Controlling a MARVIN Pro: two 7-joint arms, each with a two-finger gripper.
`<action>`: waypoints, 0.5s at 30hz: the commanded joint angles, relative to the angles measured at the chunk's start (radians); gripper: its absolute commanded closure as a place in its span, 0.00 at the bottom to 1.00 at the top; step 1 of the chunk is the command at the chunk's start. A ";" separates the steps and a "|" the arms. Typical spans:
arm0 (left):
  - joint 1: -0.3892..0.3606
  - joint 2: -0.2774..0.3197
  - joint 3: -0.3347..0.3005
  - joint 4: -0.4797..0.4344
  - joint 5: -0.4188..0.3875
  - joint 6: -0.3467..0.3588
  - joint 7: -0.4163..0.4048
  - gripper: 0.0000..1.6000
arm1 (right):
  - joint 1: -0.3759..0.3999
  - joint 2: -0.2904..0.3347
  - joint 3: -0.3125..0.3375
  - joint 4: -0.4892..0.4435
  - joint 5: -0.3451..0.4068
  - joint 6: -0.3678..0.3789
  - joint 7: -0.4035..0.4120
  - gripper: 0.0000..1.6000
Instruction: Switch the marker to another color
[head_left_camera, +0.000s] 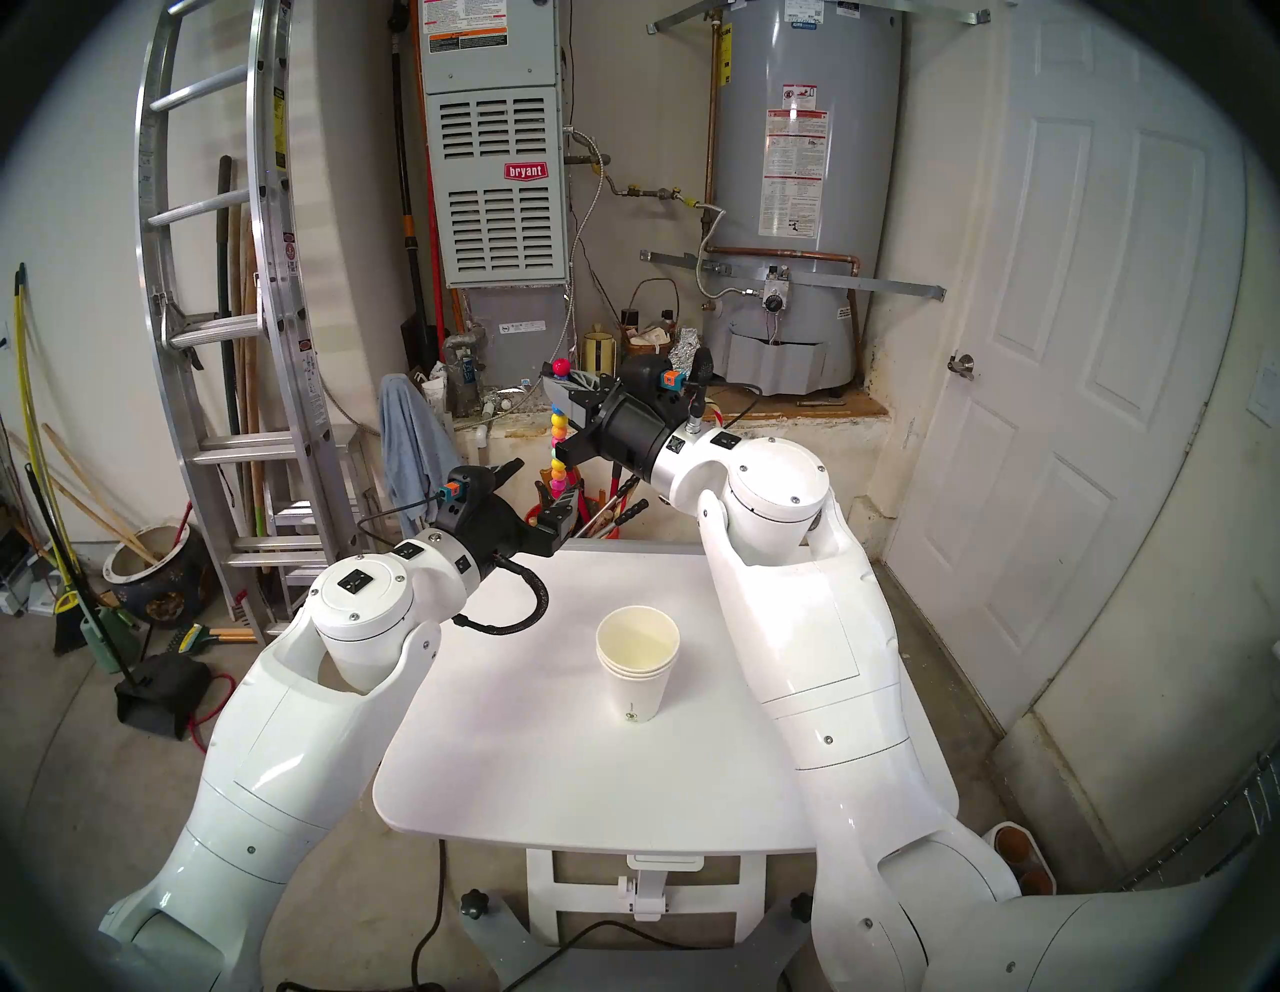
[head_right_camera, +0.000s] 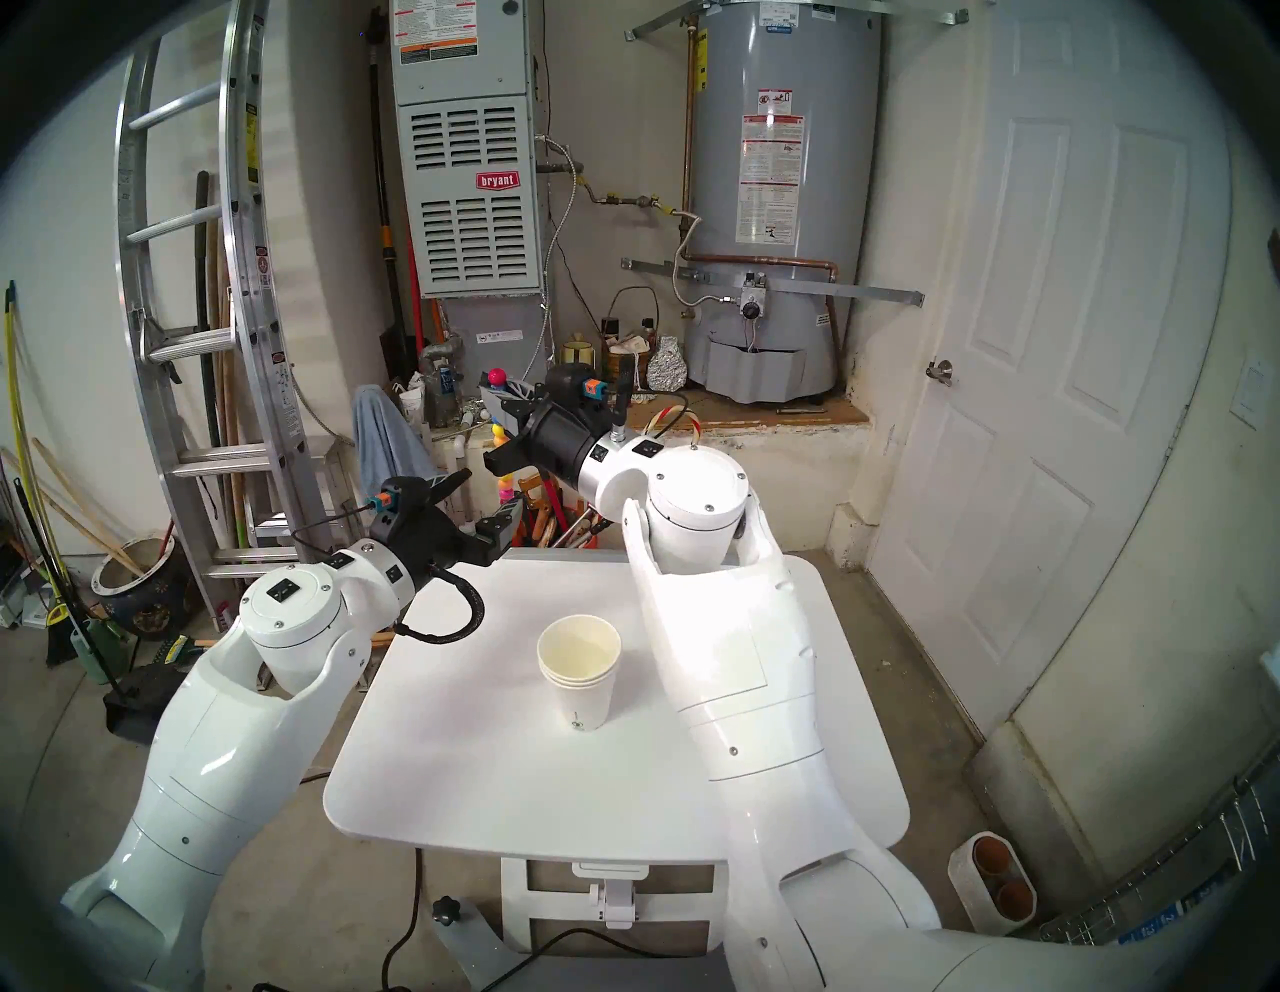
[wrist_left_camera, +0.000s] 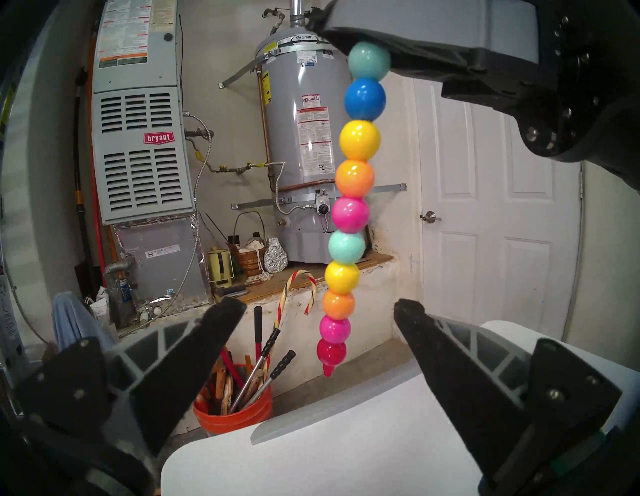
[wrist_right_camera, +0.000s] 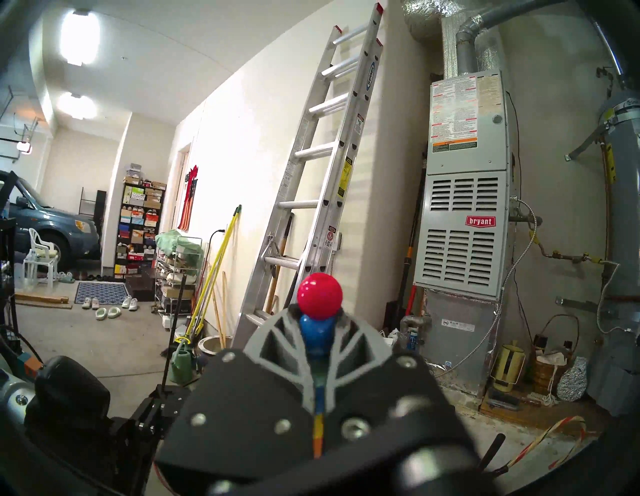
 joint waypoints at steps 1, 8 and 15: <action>-0.052 -0.022 0.003 0.007 0.002 -0.009 0.006 0.00 | 0.003 -0.010 0.000 -0.031 0.009 -0.005 0.003 1.00; -0.051 -0.024 -0.002 -0.004 -0.002 -0.013 0.007 0.00 | -0.001 -0.009 0.002 -0.021 0.008 -0.012 0.004 1.00; -0.047 -0.023 -0.004 -0.007 -0.008 -0.015 0.002 0.00 | -0.005 -0.011 0.004 -0.014 0.008 -0.023 0.002 1.00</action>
